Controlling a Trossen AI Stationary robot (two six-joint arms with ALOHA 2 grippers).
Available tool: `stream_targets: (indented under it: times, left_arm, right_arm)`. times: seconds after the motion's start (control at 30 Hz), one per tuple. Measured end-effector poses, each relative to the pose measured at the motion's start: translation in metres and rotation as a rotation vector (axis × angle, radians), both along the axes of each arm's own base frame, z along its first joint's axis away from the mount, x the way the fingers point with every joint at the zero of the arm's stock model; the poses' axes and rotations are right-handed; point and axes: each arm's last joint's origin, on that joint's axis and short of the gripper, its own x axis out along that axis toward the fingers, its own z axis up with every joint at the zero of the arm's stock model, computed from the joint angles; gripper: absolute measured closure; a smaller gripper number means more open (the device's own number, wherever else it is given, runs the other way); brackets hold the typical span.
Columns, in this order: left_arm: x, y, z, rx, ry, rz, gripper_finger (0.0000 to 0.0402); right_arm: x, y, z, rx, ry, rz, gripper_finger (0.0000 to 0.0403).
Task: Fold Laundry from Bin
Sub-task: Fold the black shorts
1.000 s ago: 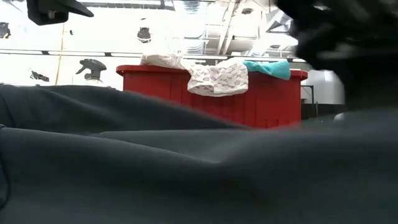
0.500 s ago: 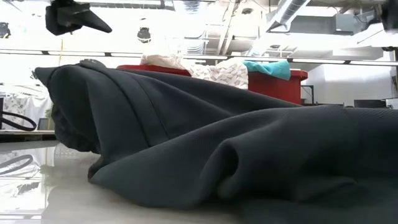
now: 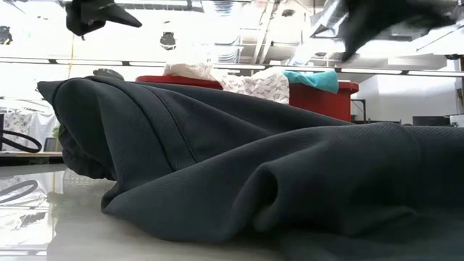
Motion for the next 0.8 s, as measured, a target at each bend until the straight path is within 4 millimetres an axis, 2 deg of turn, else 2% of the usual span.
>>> stream_targets:
  times: [0.13, 0.3, 0.43, 0.57, 0.67, 0.8]
  left_arm:
    - [-0.002, 0.001, 0.001, -0.005, 0.000, -0.006, 0.0130]
    - [-0.003, 0.000, 0.000, -0.028, 0.014, -0.009, 0.0130]
    - [-0.003, 0.000, -0.002, -0.040, 0.023, 0.003, 0.0130]
    - [-0.004, 0.000, -0.002, -0.037, 0.028, 0.011, 0.0130]
    - [-0.004, 0.000, -0.002, -0.042, 0.028, 0.018, 0.0130]
    - [-0.004, 0.001, -0.003, -0.036, 0.030, 0.022, 0.0130]
  right_arm:
    - [0.041, -0.028, -0.019, -0.035, -0.019, 0.061, 0.0388]
    - [0.065, -0.045, -0.050, 0.035, 0.084, 0.142, 0.0376]
    - [0.071, -0.043, -0.073, 0.062, 0.163, 0.154, 0.0381]
    - [0.071, -0.032, -0.094, 0.112, 0.239, 0.186, 0.0386]
    - [0.062, -0.021, -0.100, 0.157, 0.310, 0.151, 0.0377]
    - [0.039, -0.005, -0.098, 0.207, 0.451, 0.083, 0.0371]
